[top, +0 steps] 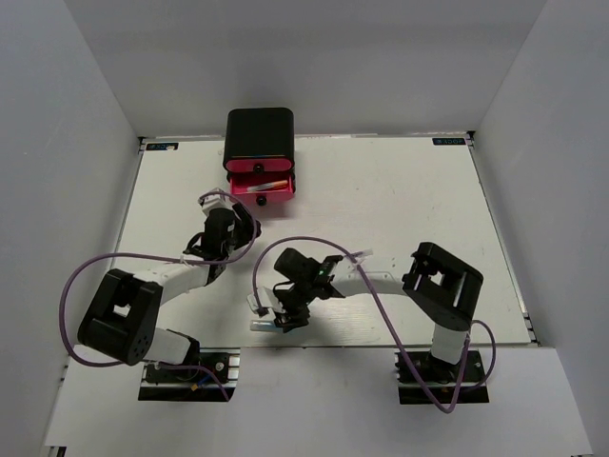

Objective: Sort the stationery into containers
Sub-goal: Grab a piece of stationery with the right arm, then place the stationery into the container

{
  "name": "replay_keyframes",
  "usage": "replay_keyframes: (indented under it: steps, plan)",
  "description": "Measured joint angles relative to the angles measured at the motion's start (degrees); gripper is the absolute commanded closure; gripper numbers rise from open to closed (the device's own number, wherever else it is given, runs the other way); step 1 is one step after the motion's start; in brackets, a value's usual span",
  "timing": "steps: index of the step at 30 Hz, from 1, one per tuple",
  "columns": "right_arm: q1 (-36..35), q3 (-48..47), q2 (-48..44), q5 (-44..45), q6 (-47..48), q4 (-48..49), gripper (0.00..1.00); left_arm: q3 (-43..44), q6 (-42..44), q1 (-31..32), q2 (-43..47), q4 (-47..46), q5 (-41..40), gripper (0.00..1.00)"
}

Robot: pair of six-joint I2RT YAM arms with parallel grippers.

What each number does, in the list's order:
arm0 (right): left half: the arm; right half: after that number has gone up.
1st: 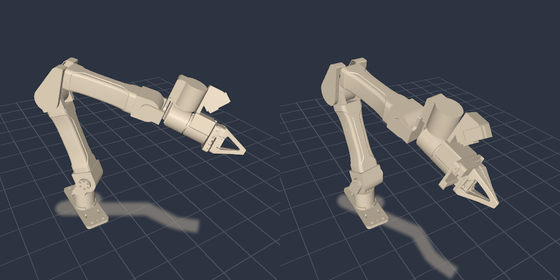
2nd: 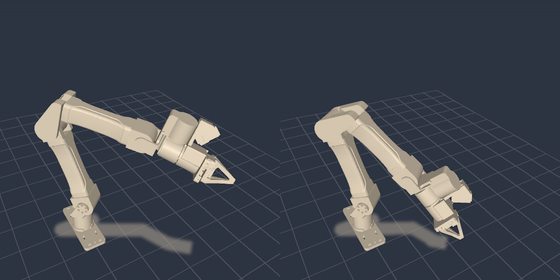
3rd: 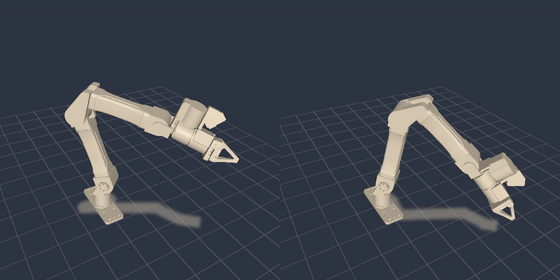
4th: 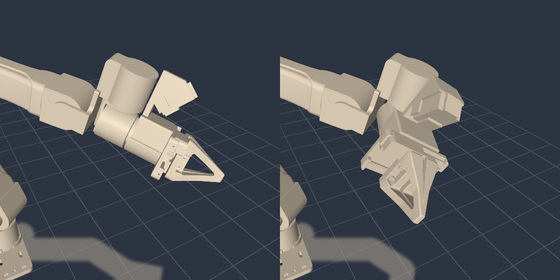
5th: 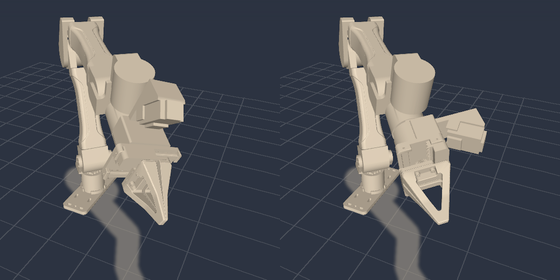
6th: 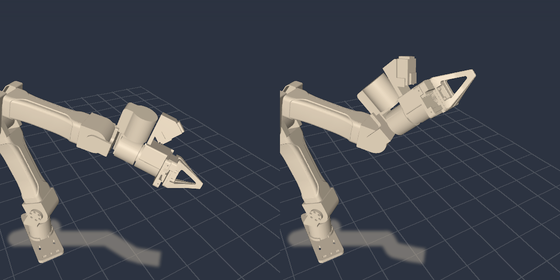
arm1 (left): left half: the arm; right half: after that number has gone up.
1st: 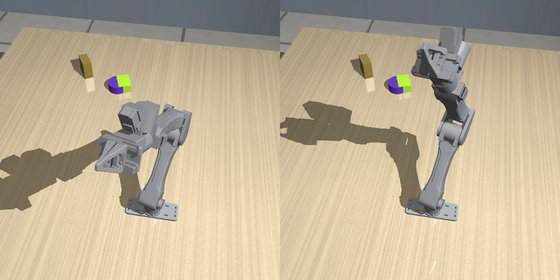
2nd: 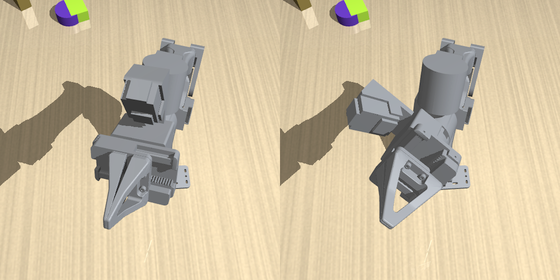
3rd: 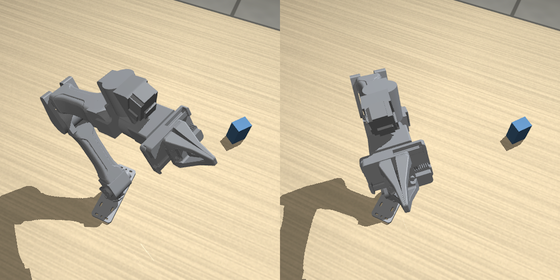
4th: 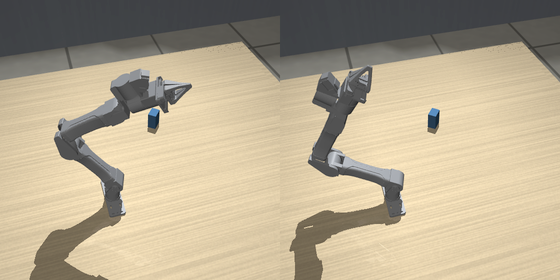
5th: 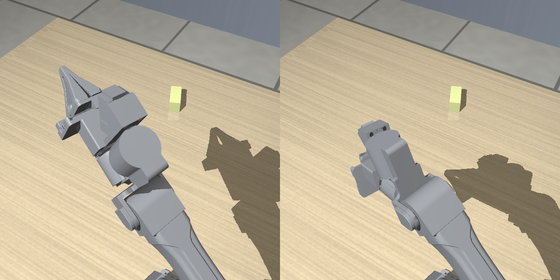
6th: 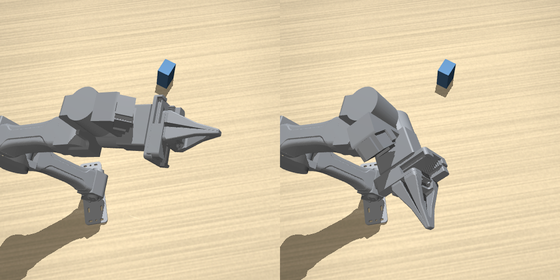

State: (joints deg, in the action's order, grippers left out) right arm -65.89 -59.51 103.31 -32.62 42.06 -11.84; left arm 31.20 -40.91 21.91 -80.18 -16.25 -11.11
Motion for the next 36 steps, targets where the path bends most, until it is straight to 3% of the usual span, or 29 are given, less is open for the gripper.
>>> replay_keyframes:
  steps: [4, 7, 8, 11, 13, 18, 26, 31, 36]
  plan:
    - [-0.94, 0.0, 1.46, 4.11, -3.3, 3.41, 0.54, -0.52, 0.0, 0.0, 2.69, 0.39, -0.85, 0.28]
    - [-1.36, 0.07, 1.46, 6.67, -4.2, 5.03, 0.7, -0.81, -0.04, 0.0, 3.37, 0.7, -1.29, 0.26]
    - [-1.42, 0.22, 1.46, 7.15, -4.31, 5.62, 0.81, -0.92, -0.04, 0.0, 3.41, 0.85, -1.44, 0.26]
    - [-1.46, 1.6, 0.9, 7.63, -4.15, 7.89, 0.96, -1.33, -0.17, 0.0, 3.41, 1.03, -1.81, 0.26]
    - [-1.46, 3.23, -0.33, 7.87, -3.67, 8.68, 1.0, -1.6, -0.26, 0.0, 3.45, 1.16, -1.99, 0.26]
    - [-0.81, 7.02, -6.62, 8.76, -2.47, 5.09, 1.0, -2.34, -0.35, 0.0, 3.82, 1.2, -2.25, 0.25]
    - [5.18, 8.87, -25.03, 12.85, -0.2, 4.22, 1.0, -3.02, -0.48, 0.0, 4.26, 0.55, -2.6, 0.25]
    - [13.53, 7.56, -20.57, 17.64, 3.87, 6.14, 1.0, -3.17, -0.46, 0.0, 4.28, -0.42, -2.78, 0.25]
    - [20.15, -3.61, -8.96, 19.39, 6.67, 5.42, 1.0, -3.19, -0.48, 0.0, 4.28, -0.72, -2.84, 0.25]
